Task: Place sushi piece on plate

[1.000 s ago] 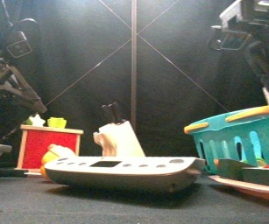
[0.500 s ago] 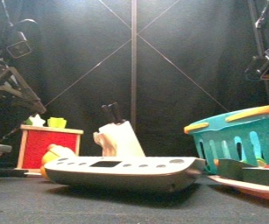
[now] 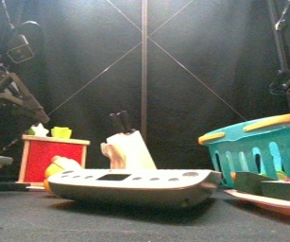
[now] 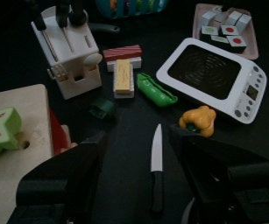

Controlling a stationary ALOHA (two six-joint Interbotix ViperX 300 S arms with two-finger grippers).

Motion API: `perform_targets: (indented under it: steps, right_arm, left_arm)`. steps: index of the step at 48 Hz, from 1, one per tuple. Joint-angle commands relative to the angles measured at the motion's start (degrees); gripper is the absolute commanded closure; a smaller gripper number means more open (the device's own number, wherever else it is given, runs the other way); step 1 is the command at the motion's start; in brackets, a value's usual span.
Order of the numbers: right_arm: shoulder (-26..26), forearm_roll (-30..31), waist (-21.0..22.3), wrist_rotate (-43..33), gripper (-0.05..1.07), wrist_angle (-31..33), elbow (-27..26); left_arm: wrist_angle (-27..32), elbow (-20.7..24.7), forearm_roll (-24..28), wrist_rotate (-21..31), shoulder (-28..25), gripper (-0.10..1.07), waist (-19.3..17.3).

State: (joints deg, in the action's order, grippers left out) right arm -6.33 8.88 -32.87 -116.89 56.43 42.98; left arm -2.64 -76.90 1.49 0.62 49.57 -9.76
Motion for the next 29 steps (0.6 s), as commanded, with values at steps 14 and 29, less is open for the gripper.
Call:
perform_targets:
  steps: [14, 29]
  right_arm:
    - [-1.67, 5.8, 0.09, 0.18, 0.12, -0.09, -3.6]
    - [-2.2, 6.94, 0.26, 0.18, 0.12, -0.09, -3.87]
  left_arm:
    - [-0.26, 0.7, 0.0, -0.09, -0.09, 0.05, -0.09]
    - [-0.26, 0.79, 0.0, -0.09, -0.09, 0.05, -0.09]
